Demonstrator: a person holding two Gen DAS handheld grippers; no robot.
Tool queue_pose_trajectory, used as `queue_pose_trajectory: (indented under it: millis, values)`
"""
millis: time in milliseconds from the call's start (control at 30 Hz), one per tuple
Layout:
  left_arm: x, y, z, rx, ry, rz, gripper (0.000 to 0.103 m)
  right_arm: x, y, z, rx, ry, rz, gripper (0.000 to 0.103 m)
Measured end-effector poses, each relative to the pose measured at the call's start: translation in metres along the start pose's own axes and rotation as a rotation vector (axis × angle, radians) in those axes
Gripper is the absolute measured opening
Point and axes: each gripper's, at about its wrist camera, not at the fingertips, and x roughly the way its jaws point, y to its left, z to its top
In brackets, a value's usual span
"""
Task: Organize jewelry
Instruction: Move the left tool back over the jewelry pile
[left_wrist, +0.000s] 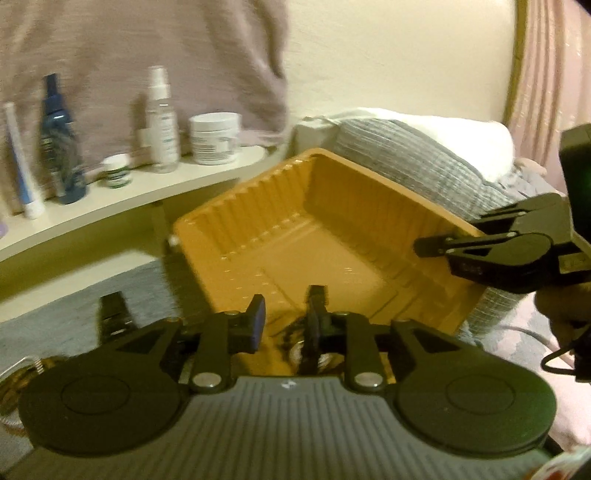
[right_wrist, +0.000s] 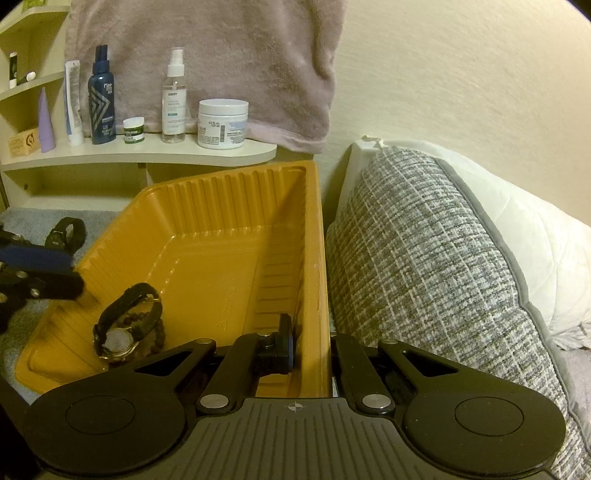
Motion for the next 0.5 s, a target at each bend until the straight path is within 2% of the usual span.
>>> queue_pose_trajectory:
  millis: [133, 267, 433, 500]
  values:
    - [-0.018, 0.019, -0.012, -0.061, -0.022, 0.075, 0.037, 0.000, 0.000, 0.000, -0.001, 0.001, 0.000, 0.004]
    - [-0.034, 0.042, -0.033, -0.110, -0.016, 0.165, 0.044, 0.000, 0.000, 0.000, -0.001, 0.002, 0.000, 0.004]
    - [-0.039, 0.069, -0.062, -0.180, 0.009, 0.294, 0.064, 0.001, -0.001, 0.000, 0.001, 0.003, -0.003, 0.004]
    - [-0.039, 0.079, -0.070, -0.211, 0.019, 0.325, 0.064, 0.001, -0.001, 0.000, 0.002, 0.004, -0.003, 0.004]
